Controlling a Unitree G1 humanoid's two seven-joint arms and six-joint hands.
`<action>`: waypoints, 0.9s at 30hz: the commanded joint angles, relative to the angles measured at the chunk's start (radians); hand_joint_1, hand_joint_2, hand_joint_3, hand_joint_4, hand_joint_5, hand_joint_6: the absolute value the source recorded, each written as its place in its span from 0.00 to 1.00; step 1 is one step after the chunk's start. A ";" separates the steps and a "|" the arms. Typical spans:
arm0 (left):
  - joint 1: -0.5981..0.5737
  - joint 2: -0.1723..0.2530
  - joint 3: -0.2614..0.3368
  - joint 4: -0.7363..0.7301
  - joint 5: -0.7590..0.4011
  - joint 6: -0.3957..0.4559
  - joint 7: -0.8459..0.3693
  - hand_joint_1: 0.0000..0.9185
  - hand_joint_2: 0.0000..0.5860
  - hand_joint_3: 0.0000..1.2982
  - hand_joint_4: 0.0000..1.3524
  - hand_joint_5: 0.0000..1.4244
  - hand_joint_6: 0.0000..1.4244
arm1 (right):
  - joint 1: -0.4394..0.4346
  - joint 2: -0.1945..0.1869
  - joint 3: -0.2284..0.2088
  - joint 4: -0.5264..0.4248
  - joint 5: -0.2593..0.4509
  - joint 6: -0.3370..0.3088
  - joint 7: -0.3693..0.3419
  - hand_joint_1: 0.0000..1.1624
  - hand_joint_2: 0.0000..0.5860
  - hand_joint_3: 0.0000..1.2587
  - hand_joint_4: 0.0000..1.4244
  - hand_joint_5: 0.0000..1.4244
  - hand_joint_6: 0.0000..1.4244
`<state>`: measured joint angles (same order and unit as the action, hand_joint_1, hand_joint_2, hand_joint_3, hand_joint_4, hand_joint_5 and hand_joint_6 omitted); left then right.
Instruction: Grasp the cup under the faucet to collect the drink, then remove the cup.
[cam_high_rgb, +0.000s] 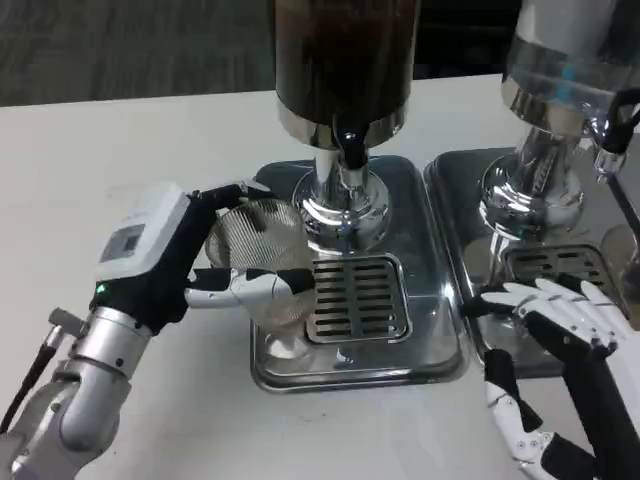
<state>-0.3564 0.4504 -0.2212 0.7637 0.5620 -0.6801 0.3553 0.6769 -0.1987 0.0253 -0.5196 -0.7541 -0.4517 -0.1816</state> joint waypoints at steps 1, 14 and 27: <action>-0.052 0.003 -0.010 0.034 0.002 -0.026 -0.002 0.80 0.00 0.52 0.58 0.74 1.00 | 0.021 0.026 0.022 -0.017 -0.031 0.007 -0.028 0.45 0.98 0.34 0.22 0.17 0.08; -0.144 -0.053 -0.079 0.162 0.042 -0.036 0.025 0.80 0.00 0.52 0.58 0.74 1.00 | 0.065 0.060 0.044 -0.030 -0.082 0.010 -0.084 0.44 0.99 0.34 0.22 0.17 0.09; -0.211 -0.100 -0.138 0.229 0.067 -0.024 0.053 0.80 0.00 0.52 0.58 0.74 1.00 | 0.114 0.089 0.082 -0.053 -0.123 0.024 -0.124 0.43 1.00 0.35 0.22 0.18 0.09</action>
<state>-0.5366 0.3569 -0.3427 0.9857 0.6052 -0.6996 0.3813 0.7752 -0.1184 0.1000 -0.5570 -0.8729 -0.4329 -0.2862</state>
